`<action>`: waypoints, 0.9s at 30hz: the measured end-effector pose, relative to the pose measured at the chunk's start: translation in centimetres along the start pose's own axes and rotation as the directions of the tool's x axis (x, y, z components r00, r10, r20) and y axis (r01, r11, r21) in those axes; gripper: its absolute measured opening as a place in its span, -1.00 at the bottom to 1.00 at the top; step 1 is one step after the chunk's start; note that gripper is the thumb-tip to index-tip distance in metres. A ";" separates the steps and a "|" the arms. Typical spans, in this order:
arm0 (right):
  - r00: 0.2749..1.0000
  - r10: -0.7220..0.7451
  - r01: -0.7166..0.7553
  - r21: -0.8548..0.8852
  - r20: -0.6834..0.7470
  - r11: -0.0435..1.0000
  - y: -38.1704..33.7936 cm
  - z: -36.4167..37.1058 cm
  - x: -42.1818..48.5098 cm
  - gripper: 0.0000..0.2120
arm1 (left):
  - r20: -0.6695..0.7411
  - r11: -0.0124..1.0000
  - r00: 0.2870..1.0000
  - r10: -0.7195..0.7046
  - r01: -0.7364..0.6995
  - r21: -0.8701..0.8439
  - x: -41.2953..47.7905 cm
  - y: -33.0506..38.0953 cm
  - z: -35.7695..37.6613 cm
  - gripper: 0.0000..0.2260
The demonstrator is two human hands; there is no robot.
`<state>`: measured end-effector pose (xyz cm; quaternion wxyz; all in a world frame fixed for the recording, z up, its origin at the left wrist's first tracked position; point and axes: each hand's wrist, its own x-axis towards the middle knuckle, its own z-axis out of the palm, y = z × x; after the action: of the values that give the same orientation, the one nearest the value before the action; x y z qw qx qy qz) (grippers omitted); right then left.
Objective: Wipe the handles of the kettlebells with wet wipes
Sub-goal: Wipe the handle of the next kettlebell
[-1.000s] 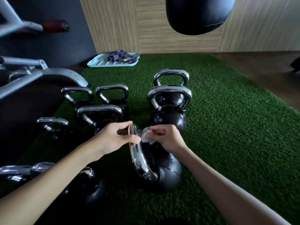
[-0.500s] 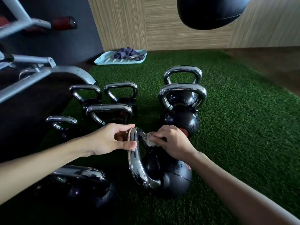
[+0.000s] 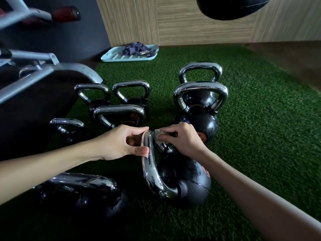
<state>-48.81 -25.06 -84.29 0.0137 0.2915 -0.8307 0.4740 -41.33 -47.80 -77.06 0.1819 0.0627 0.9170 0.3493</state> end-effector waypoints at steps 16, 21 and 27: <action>0.987 0.061 -0.097 0.251 0.148 0.963 -5.7 -1.5 -5.5 -0.87 | -0.074 0.999 0.997 0.018 -0.016 0.030 -0.5 -0.9 0.6 0.21; 0.981 0.053 -0.105 0.281 0.188 0.954 -7.8 -2.4 -6.7 -0.87 | -0.073 1.000 0.997 0.014 -0.012 0.029 -0.9 -0.9 0.6 0.19; 0.989 0.013 -0.033 0.133 0.147 0.991 -8.5 -3.0 -8.8 -0.83 | -0.093 1.000 0.996 0.012 -0.010 0.021 -0.5 -0.8 0.8 0.15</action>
<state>-38.06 -21.72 -78.66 -0.0723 0.3158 -0.7988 0.5068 -40.57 -48.04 -77.98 0.1363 0.0530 0.9278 0.3432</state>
